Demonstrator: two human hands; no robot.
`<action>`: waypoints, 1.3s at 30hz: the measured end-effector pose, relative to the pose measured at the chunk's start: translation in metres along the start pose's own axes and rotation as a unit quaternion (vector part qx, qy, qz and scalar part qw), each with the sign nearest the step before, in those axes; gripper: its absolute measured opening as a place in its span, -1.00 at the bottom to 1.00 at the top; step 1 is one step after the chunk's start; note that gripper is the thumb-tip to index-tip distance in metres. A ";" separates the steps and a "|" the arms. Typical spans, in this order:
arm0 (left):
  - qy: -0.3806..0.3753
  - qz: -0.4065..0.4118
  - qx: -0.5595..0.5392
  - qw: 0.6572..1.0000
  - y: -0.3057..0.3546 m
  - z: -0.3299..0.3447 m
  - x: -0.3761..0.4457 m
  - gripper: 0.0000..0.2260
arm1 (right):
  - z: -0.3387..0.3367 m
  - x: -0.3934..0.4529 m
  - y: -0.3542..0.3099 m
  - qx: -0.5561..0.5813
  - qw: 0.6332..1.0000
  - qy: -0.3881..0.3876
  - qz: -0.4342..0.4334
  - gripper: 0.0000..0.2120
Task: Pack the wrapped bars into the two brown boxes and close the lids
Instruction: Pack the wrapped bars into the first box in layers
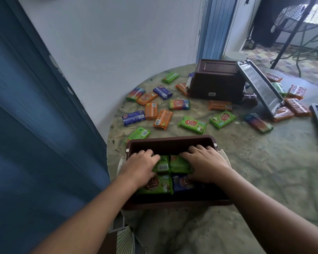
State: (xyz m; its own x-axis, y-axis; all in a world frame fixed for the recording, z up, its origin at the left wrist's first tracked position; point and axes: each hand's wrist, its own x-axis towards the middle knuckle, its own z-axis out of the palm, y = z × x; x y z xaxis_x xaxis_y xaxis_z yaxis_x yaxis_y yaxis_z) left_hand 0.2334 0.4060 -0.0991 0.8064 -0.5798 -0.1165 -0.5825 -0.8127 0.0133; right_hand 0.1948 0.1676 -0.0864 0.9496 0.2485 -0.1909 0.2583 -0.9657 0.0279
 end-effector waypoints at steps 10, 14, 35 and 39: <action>0.043 0.042 -0.046 0.997 -0.003 0.006 -0.006 -0.71 | -0.004 0.000 -0.002 0.031 0.999 0.007 0.013 -0.37; 0.072 0.008 -0.107 0.992 -0.005 0.003 -0.005 -0.63 | -0.003 -0.001 -0.001 0.041 0.999 0.012 0.013 -0.36; 0.013 -0.015 -0.084 0.996 -0.008 0.007 0.003 -0.64 | 0.001 0.002 0.002 0.055 0.998 0.010 0.011 -0.47; 0.021 -0.016 -0.078 0.997 -0.008 0.007 0.001 -0.65 | -0.001 0.000 0.000 0.088 0.994 0.059 0.028 -0.68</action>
State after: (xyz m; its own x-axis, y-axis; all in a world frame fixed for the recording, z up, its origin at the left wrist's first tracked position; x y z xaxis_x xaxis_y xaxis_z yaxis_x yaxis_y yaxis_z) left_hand 0.2383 0.4118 -0.1064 0.8298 -0.5527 -0.0772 -0.5360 -0.8279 0.1652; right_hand 0.1950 0.1679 -0.0853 0.9785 0.1913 -0.0775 0.1795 -0.9740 -0.1380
